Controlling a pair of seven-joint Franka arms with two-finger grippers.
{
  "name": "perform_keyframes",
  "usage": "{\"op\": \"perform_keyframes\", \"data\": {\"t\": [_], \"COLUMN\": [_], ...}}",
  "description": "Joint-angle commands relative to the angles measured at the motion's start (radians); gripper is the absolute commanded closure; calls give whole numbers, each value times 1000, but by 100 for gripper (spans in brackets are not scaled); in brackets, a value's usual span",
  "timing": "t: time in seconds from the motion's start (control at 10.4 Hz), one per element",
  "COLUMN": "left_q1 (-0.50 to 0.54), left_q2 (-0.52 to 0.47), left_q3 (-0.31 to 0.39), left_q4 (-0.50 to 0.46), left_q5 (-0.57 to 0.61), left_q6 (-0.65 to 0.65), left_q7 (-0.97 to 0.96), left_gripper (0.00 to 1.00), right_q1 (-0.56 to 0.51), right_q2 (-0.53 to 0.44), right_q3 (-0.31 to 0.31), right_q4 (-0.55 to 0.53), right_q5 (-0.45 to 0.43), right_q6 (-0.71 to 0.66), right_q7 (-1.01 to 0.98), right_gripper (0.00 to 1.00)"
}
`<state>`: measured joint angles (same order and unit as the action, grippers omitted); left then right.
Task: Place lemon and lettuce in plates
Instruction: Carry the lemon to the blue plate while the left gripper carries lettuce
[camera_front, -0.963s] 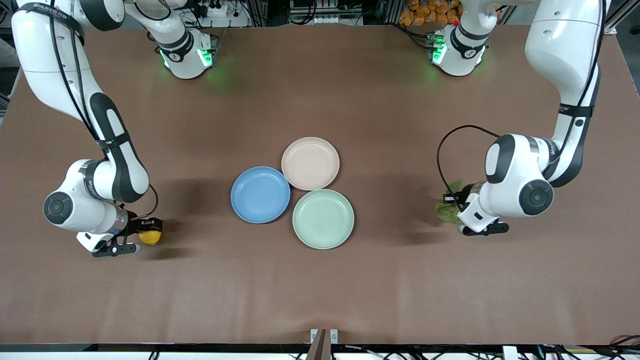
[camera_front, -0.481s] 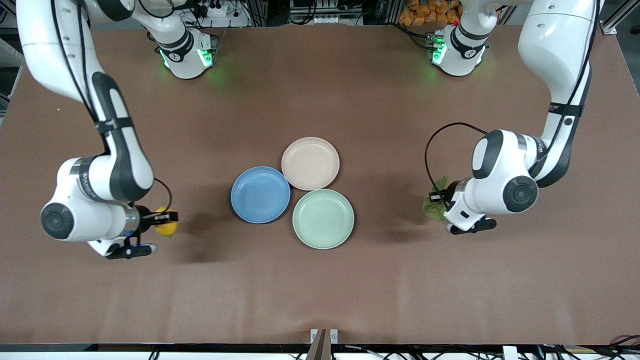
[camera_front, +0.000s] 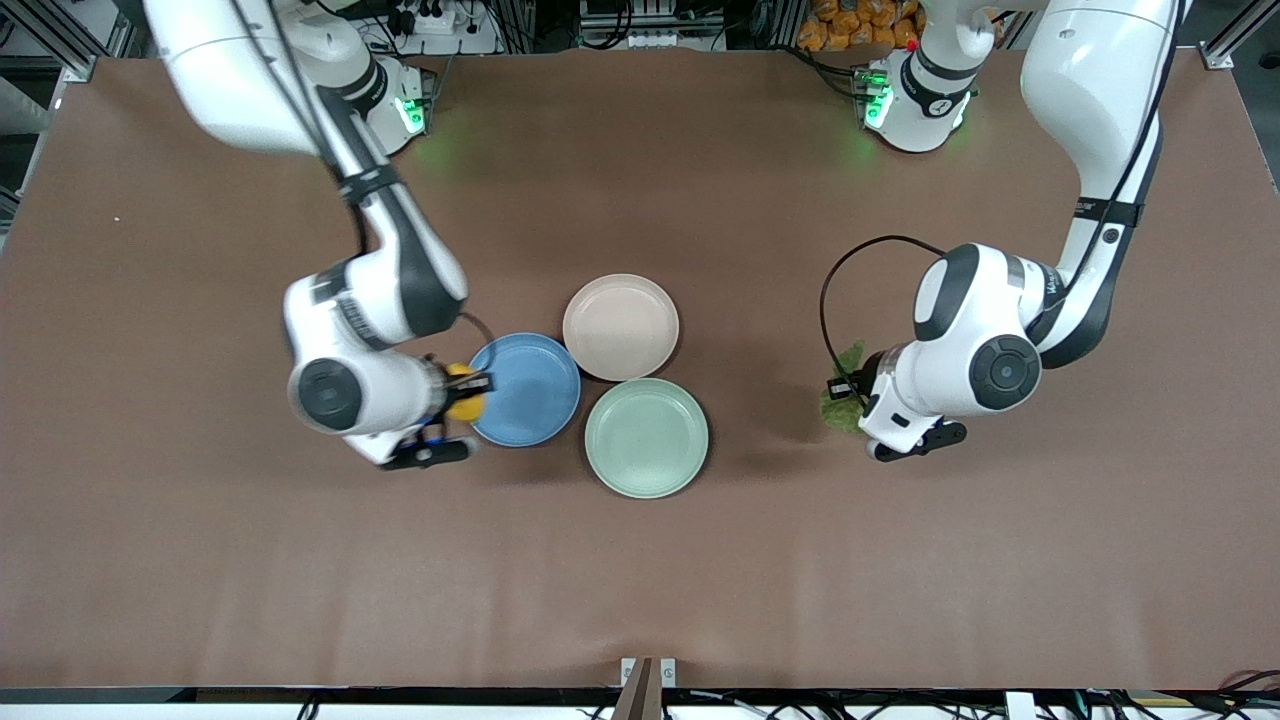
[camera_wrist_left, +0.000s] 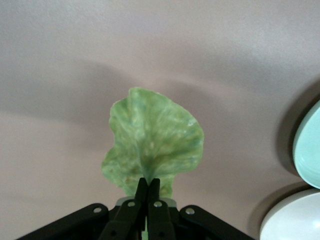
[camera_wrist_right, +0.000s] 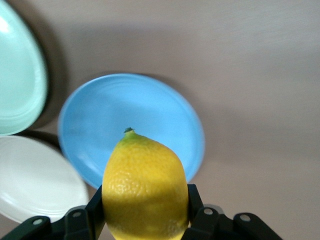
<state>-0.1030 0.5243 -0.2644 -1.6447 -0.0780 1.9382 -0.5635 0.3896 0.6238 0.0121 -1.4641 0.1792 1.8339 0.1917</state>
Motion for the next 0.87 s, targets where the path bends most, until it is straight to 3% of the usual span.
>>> {"op": "perform_keyframes", "data": {"t": [0.0, 0.29, 0.77], "left_q1": [2, -27, -105], "left_q2": [-9, 16, 37], "left_q3": [-32, -44, -45], "left_q4": [2, 2, 25], "left_q5": [-17, -19, -19], "left_q6": [-21, -10, -8], "left_q7": [-71, -114, -275], "left_gripper": [100, 100, 100], "right_q1": [32, 40, 95], "right_q2": [16, 76, 90], "right_q3": [-9, -8, -9], "right_q4": [-39, -45, -88], "right_q5": [32, 34, 86], "right_q6": [71, 87, 119], "right_q7": [11, 14, 40], "right_gripper": [100, 100, 100]}}
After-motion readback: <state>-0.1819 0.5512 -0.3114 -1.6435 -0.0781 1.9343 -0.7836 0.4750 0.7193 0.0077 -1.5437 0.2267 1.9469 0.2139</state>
